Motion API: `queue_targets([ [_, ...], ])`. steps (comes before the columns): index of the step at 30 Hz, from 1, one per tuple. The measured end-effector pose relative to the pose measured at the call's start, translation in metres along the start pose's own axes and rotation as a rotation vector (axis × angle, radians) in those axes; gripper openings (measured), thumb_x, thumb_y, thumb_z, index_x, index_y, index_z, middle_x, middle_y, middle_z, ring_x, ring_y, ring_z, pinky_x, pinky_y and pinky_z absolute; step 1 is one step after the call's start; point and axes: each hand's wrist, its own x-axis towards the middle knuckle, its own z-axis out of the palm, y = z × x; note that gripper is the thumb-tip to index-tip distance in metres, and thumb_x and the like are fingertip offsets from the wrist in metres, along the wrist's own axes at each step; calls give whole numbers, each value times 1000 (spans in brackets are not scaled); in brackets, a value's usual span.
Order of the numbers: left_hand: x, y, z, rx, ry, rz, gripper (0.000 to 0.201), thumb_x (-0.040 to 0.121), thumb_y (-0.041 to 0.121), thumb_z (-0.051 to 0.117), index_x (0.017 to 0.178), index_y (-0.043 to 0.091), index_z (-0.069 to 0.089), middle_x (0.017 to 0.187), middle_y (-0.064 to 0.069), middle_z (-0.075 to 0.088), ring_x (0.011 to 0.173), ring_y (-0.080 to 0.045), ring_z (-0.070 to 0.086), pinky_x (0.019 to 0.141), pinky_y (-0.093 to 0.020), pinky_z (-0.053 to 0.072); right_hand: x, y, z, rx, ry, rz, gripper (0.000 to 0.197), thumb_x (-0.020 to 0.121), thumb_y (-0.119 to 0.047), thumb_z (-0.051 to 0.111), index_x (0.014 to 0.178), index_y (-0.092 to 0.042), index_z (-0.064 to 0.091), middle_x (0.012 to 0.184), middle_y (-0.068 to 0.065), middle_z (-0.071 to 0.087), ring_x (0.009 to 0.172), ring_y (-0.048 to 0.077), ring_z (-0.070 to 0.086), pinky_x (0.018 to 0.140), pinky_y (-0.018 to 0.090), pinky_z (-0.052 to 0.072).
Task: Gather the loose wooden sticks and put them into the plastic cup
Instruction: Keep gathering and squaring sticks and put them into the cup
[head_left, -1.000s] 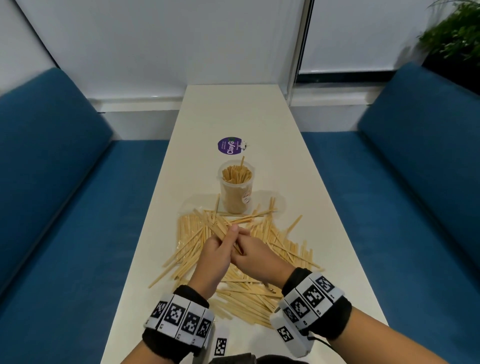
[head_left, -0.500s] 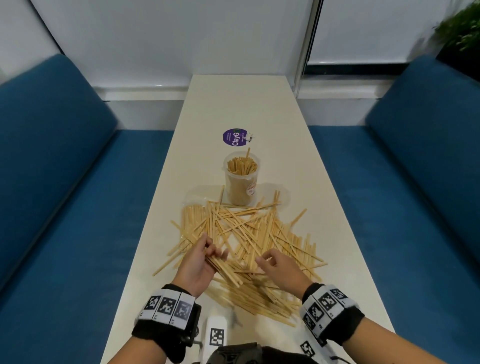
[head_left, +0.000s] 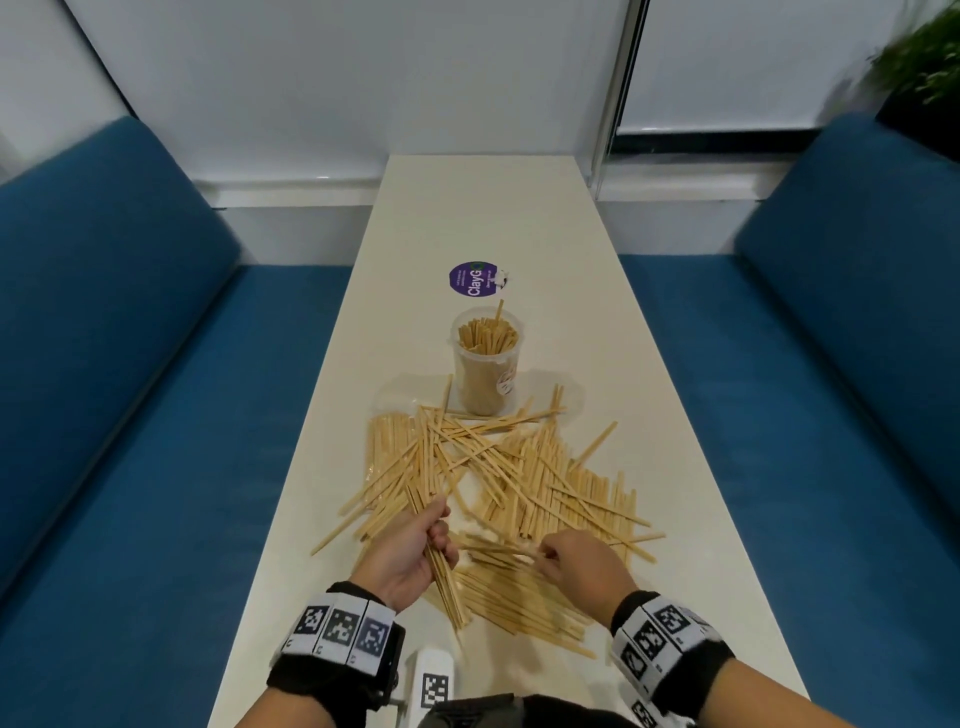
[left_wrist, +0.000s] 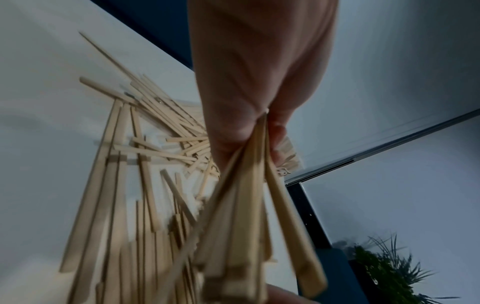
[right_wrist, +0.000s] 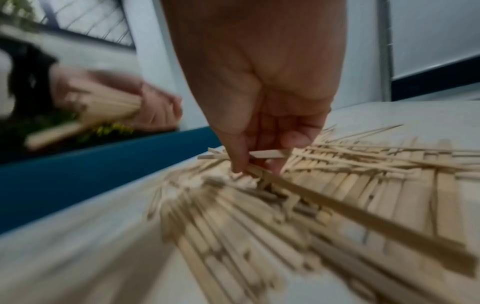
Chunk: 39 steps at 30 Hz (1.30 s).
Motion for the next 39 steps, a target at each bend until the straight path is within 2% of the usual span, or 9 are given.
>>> queue_targets([
  [7, -6, -6, 13, 309, -33, 60, 19, 85, 26, 65, 90, 11, 54, 54, 3, 32, 45, -9, 33, 47, -23, 36, -17, -6, -44, 444, 56, 27, 29, 90, -32, 61, 63, -24, 65, 50, -10, 50, 43, 2, 40, 46, 12, 32],
  [10, -11, -8, 30, 453, -110, 78, 42, 73, 42, 71, 93, 10, 52, 58, 4, 35, 47, -8, 35, 52, -24, 35, -21, -22, -51, 548, 59, -7, 38, 88, -30, 64, 50, -31, 58, 47, -10, 53, 42, 1, 43, 49, 12, 34],
  [13, -13, -6, 50, 463, -69, 118, 69, 74, 52, 67, 121, 7, 42, 70, 1, 42, 57, -10, 38, 57, -24, 37, -23, -38, -52, 575, 54, -66, 32, 88, -29, 64, 56, -31, 62, 51, -10, 59, 43, -2, 50, 49, 8, 35],
  [15, -12, -6, 57, 459, -15, 149, 88, 80, 51, 63, 143, 6, 21, 95, -7, 56, 78, -16, 53, 74, -29, 47, -23, -46, -53, 599, 56, -105, 29, 90, -28, 62, 61, -29, 66, 55, -8, 61, 44, -2, 50, 49, 7, 34],
  [18, -10, -4, 62, 441, 38, 227, 88, 86, 44, 59, 149, 9, 8, 146, -13, 36, 123, -28, 48, 103, -40, 42, -22, -53, -55, 565, 115, -150, 36, 92, -27, 59, 57, -33, 62, 57, -3, 62, 46, 0, 49, 51, 10, 35],
  [21, -11, -2, 67, 469, 69, 335, 58, 93, 40, 51, 138, 9, 33, 128, -3, 51, 110, -22, 56, 97, -39, 47, -21, -59, -55, 564, 180, -173, 31, 93, -24, 57, 64, -21, 67, 65, 9, 67, 55, 10, 53, 58, 22, 41],
  [23, -14, 1, 70, 448, 99, 408, 23, 96, 37, 44, 110, 18, 42, 101, 7, 49, 90, -14, 53, 82, -31, 47, -20, -61, -55, 607, 218, -186, 30, 92, -22, 58, 64, -31, 65, 62, 0, 64, 57, 6, 54, 60, 21, 41],
  [30, -15, 17, 70, 246, 127, 375, 33, 98, 35, 40, 75, 11, 42, 62, -3, 39, 56, -17, 39, 53, -29, 34, -18, -63, -61, 930, 192, -151, 19, 85, -17, 67, 103, -21, 72, 77, -17, 70, 72, -4, 66, 68, 11, 48],
  [39, -12, 7, 76, 216, 53, 333, 51, 98, 40, 40, 109, -8, 54, 102, -26, 64, 93, -34, 65, 71, -35, 54, -15, -64, -63, 897, 363, -169, 14, 82, -9, 70, 88, -22, 72, 92, -19, 69, 87, -4, 64, 79, 14, 51],
])
